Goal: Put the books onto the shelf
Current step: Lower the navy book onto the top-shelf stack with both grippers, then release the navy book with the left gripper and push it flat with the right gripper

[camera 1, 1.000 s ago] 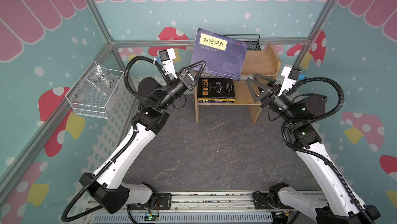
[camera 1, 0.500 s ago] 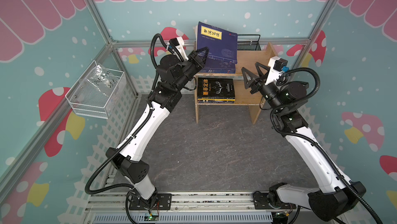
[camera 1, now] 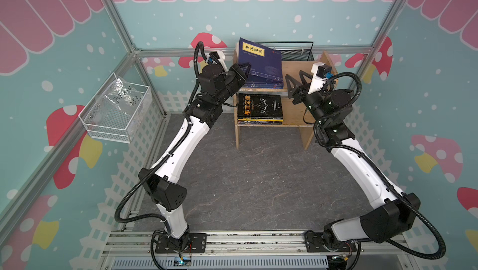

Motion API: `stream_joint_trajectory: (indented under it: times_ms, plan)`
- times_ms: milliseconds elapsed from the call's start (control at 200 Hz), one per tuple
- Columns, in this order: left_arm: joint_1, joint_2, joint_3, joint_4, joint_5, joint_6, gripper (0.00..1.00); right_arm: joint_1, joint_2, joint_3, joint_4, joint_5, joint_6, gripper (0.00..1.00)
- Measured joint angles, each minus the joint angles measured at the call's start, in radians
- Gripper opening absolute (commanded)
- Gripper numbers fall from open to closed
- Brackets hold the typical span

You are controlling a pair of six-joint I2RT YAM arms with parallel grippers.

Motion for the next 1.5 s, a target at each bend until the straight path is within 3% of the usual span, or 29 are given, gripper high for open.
stream_joint_trajectory:
  times_ms: [565,1026,1096,1316,1496]
  plan:
    - [0.016,0.008,-0.003,0.006,0.104,-0.101,0.0,0.0,0.109,0.074,0.001,-0.056,0.029,0.57]
    - [0.016,0.006,-0.042,0.019,0.112,-0.13,0.01,0.0,0.137,0.092,-0.002,-0.093,0.062,0.5]
    - [0.016,0.003,-0.051,0.024,0.111,-0.135,0.07,0.0,0.15,0.099,-0.002,-0.099,0.07,0.5]
    - [0.016,-0.002,-0.061,0.026,0.1,-0.126,0.41,0.0,0.167,0.115,-0.003,-0.117,0.092,0.46]
    - [0.016,-0.018,-0.061,0.025,0.091,-0.114,0.53,0.0,0.17,0.116,-0.003,-0.118,0.106,0.43]
